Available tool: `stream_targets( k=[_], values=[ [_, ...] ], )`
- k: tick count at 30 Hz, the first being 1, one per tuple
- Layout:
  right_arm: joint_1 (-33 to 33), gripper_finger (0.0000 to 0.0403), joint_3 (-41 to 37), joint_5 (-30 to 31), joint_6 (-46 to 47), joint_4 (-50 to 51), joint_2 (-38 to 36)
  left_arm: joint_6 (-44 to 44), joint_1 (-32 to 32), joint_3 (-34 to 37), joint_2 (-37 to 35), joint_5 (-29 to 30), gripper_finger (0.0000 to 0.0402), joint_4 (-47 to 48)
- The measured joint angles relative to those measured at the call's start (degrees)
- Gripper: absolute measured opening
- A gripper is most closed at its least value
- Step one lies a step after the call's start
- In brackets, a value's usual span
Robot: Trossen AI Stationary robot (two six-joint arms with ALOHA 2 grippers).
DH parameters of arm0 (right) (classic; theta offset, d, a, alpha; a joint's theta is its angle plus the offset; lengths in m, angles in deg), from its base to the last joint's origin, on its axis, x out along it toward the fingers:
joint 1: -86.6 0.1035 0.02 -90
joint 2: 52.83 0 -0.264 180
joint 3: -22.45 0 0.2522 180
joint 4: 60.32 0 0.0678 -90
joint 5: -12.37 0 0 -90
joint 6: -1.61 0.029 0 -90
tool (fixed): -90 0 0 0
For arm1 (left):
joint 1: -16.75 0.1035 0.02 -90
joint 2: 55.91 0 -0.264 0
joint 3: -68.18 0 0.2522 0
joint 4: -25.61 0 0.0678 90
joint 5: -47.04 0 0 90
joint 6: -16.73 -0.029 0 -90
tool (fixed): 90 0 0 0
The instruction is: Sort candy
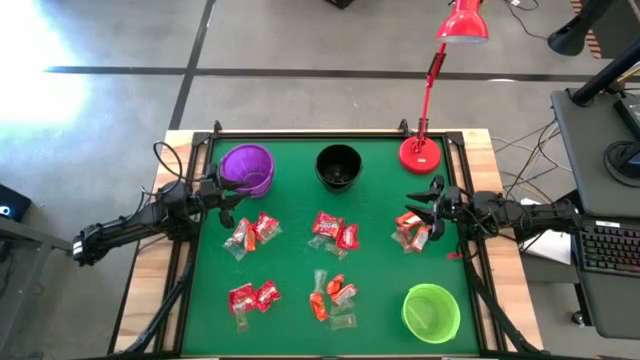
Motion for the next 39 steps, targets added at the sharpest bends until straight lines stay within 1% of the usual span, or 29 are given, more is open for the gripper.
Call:
stream_targets(
  k=[39],
  values=[
    [-0.01,0.0155,-0.01,0.07,-0.01,-0.82,0.00,0.01,-0.02,0.01,-0.01,0.00,0.0096,0.01]
  ],
)
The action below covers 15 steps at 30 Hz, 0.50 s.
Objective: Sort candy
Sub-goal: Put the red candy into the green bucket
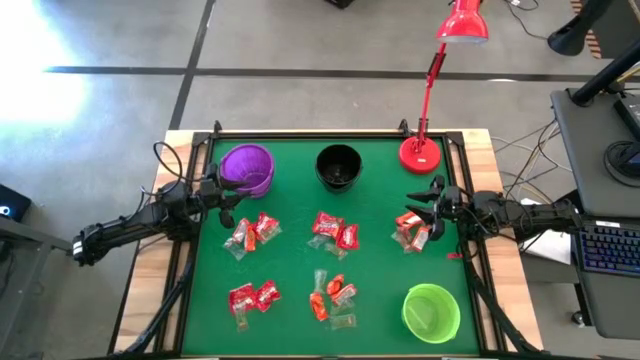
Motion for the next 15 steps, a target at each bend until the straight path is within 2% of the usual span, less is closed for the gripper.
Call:
stream_targets(
  k=[15],
  values=[
    [0.01,0.0155,0.00,0.08,0.96,0.00,0.01,0.00,0.02,-0.01,0.00,0.00,0.0096,-0.01]
  ],
)
